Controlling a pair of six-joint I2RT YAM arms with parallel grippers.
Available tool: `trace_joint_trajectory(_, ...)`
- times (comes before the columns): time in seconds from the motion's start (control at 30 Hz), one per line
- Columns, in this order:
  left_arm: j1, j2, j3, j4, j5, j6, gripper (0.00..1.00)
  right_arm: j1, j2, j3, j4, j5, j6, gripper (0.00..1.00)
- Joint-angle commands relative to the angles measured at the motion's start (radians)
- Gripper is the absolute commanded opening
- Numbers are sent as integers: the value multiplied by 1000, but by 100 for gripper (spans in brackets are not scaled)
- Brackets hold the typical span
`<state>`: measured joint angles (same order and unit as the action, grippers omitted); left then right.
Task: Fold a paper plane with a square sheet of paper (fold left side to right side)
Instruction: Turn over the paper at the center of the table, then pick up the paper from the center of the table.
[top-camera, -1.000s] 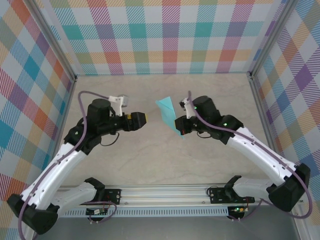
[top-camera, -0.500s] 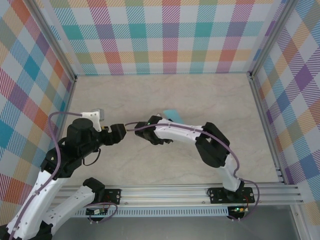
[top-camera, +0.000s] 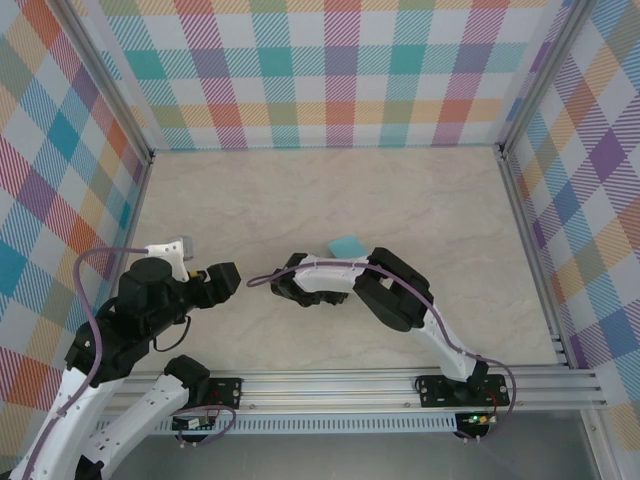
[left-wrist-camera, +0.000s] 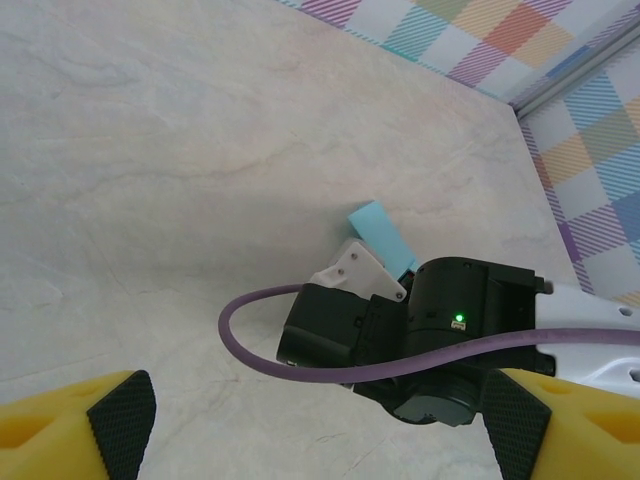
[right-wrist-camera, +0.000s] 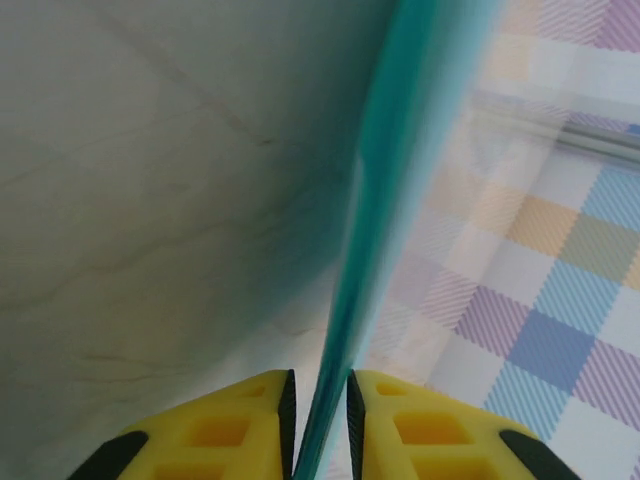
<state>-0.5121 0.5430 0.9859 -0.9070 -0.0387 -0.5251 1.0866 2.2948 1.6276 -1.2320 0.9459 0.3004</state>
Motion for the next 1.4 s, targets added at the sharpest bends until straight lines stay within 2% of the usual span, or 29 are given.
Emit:
trace_joint_trajectory(0.0,-2,6,-15,-9,3,-26,88,6,-114,-58,104,-156,-60,32)
trace_joint_trajectory(0.27,4,81,-155,165,54,-97,91,1,-380,-209,246,-421,-72,62)
trace_joint_trajectory(0.47,15,280,-269,471,254,-142,90,-85,-639,-351,357,-599,-27,83)
trace_joint_trajectory(0.67,12,583,-300,822,436,-184,84,-255,-955,-608,592,-838,85,100)
trace_joint_trajectory(0.8,2,798,-256,980,507,-199,81,-361,-1100,-762,719,-976,156,100)
trace_joint_trajectory(0.93,-17,1023,-180,1129,565,-215,78,-442,-1163,-851,839,-1106,210,100)
trace_joint_trajectory(1.03,-22,1194,-103,1226,604,-252,71,-487,-1184,-893,898,-1168,222,100)
trace_joint_trajectory(1.23,-30,1365,-6,1306,625,-279,68,-565,-1249,-938,922,-1235,223,100)
trace_joint_trajectory(1.37,-32,1422,29,1316,636,-291,59,-593,-1289,-962,918,-1258,216,100)
